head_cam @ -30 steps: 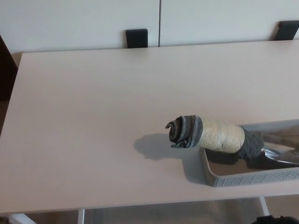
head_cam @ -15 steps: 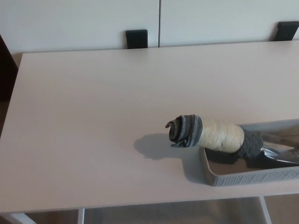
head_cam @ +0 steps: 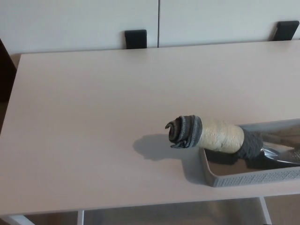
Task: The robot walks towards a desk on which a shovel is kept on the left hand side and a container is kept on the right hand side. The robot picks up the shovel using its left hand and places it in the container.
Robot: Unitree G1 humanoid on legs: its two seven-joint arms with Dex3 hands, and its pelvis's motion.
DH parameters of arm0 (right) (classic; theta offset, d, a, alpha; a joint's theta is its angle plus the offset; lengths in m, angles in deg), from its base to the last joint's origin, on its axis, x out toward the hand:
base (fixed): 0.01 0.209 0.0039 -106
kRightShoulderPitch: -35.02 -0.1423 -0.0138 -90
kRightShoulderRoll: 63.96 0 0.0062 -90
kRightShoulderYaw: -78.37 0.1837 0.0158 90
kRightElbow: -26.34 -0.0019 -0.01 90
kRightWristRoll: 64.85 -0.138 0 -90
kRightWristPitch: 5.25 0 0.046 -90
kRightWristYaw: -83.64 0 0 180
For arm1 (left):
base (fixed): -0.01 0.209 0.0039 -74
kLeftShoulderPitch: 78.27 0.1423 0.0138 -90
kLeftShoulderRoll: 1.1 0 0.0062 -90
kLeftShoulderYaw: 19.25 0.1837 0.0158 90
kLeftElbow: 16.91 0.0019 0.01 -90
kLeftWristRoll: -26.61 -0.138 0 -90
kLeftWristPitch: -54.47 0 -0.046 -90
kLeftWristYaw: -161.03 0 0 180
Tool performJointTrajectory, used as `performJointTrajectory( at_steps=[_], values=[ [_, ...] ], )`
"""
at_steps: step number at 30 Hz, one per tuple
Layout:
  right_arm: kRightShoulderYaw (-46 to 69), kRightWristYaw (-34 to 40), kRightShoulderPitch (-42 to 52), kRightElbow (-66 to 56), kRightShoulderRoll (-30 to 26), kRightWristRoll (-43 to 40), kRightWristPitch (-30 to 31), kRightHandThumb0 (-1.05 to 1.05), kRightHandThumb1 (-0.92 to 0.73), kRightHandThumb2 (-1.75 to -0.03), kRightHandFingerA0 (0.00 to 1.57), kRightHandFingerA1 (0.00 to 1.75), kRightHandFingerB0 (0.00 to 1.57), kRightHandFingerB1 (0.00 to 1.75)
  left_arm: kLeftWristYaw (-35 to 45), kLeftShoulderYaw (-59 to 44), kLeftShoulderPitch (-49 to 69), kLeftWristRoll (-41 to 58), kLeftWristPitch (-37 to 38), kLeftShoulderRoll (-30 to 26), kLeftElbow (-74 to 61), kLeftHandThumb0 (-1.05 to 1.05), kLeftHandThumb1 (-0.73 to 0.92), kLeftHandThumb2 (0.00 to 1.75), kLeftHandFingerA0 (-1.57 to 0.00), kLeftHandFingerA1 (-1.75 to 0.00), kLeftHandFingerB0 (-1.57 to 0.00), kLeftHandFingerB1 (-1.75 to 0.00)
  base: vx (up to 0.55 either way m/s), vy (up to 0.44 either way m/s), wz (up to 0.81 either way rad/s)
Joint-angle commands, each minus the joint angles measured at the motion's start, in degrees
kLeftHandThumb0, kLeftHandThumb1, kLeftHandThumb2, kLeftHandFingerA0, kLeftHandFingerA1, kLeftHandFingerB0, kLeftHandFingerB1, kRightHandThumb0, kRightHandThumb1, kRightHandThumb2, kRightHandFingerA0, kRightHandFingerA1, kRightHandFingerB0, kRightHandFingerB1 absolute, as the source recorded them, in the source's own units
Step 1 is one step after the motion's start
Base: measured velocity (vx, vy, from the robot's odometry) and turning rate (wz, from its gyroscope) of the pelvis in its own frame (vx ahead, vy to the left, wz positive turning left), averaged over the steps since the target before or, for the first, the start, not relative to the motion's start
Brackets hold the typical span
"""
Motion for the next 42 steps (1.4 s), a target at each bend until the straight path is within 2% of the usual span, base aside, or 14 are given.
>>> performJointTrajectory(
  at_steps=[1,2,3,11,12,29,40,41,42],
  values=[
    [3.4,4.8,2.4,1.4,1.2,-2.2,-6.5,-0.49,-0.41,-0.82,0.48,0.61,0.33,0.52,-16.3,-3.7,-0.5,1.3,20.1,-0.4,11.5,-0.39,0.4,1.03,0.0,-0.51,0.0,-0.49,0.0,0.0,0.0],
    [3.5,4.7,2.4,1.5,1.2,-2.3,-6.7,-0.49,-0.41,-0.82,0.49,0.61,0.34,0.53,-16.2,-3.8,-0.3,1.6,20.2,-0.4,11.3,-0.39,0.4,1.03,0.0,-0.51,0.0,-0.49,0.0,0.0,0.0],
    [3.5,4.7,2.5,1.2,1.4,-2.3,-6.6,-0.47,-0.56,-0.56,0.52,0.48,0.43,0.43,-16.4,-3.8,-0.2,1.5,20.7,-0.6,11.1,-0.38,0.42,1.04,0.0,-0.51,0.0,-0.49,0.0,0.0,0.0],
    [3.6,4.7,2.1,1.2,1.3,-1.7,-6.8,-0.46,-0.56,-0.56,0.52,0.48,0.43,0.43,-18.2,-2.8,-0.2,0.4,23.1,-1.7,11.5,-0.38,0.42,1.04,0.0,-0.5,0.0,-0.49,0.0,0.0,0.0],
    [3.6,4.7,2.1,1.3,1.3,-1.7,-6.9,-0.47,-0.56,-0.56,0.52,0.48,0.43,0.43,-18.5,-2.5,-0.2,0.1,23.6,-1.8,11.7,-0.84,0.85,0.66,-0.17,-0.34,-0.16,-0.27,0.0,0.0,0.0],
    [4.4,4.9,1.1,1.8,2.5,-1.6,-7.0,-0.43,-0.53,-0.55,0.55,0.5,0.45,0.44,-24.5,3.9,-2.2,-4.2,27.7,-5.0,14.0,-0.86,0.89,0.68,-0.2,-0.38,-0.17,-0.29,0.0,0.0,0.0],
    [4.3,4.5,0.1,1.8,2.1,-1.2,-6.4,-0.42,-0.53,-0.55,0.54,0.48,0.44,0.43,-27.0,6.7,-4.0,-3.5,29.5,-6.2,16.3,-0.84,0.89,0.68,-0.18,-0.4,-0.18,-0.31,0.0,0.0,0.0],
    [4.4,4.6,0.0,2.0,2.1,-1.3,-6.6,-0.43,-0.53,-0.55,0.54,0.49,0.45,0.43,-26.5,6.9,-4.4,-3.0,29.8,-6.3,16.9,-0.85,0.88,0.68,-0.14,-0.4,-0.16,-0.31,0.0,0.0,0.0],
    [4.5,4.3,0.1,1.8,2.1,-1.6,-6.5,-0.42,-0.53,-0.55,0.54,0.49,0.44,0.43,-26.7,7.2,-4.7,-3.0,30.5,-6.5,17.4,-0.38,0.45,1.07,-0.01,-0.52,0.0,-0.5,0.0,0.0,0.0]
  ],
)
